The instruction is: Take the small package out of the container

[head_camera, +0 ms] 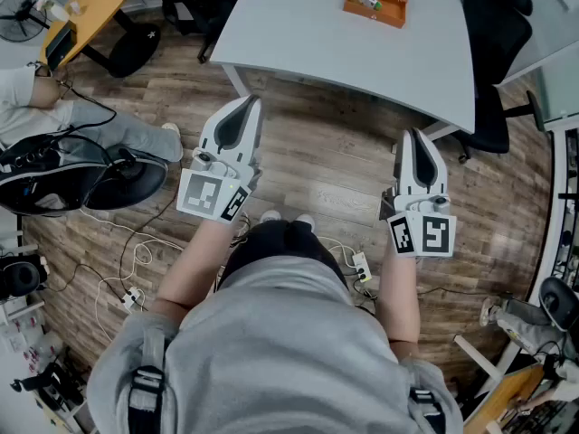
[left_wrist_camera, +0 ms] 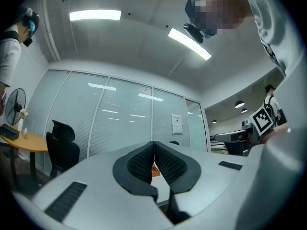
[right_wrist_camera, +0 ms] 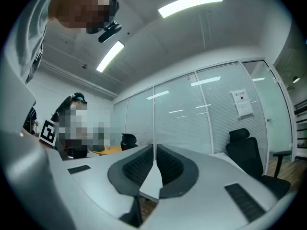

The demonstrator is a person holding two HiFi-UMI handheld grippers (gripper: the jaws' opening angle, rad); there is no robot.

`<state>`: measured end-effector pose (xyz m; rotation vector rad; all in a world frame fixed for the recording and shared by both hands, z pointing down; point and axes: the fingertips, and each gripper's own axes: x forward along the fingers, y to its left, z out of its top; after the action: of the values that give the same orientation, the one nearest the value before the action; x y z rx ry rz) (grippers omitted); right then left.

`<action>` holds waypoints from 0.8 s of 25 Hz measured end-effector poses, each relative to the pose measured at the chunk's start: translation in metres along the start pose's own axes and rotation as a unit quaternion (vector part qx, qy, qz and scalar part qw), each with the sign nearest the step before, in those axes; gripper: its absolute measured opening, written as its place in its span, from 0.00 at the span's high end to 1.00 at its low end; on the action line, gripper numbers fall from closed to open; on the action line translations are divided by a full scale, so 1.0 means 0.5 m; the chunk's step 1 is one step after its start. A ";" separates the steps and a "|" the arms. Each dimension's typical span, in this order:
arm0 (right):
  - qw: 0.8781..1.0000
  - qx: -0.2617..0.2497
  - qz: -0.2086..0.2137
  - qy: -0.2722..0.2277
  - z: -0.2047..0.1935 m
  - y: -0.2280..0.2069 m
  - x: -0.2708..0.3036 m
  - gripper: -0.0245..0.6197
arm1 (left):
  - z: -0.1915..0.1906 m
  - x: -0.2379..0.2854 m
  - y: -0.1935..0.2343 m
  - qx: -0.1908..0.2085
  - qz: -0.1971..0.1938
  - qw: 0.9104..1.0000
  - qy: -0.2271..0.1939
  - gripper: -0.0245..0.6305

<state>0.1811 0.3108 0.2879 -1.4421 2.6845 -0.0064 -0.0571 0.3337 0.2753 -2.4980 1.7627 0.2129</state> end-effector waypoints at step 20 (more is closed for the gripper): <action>0.999 0.023 0.013 -0.032 0.021 -0.026 0.106 0.88 | -0.013 0.078 0.065 -0.005 0.004 1.000 -0.003 0.93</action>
<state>0.1636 0.2602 0.2739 -1.3695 2.6337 -0.0179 -0.0745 0.2854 0.2763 -2.4951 1.7732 0.2296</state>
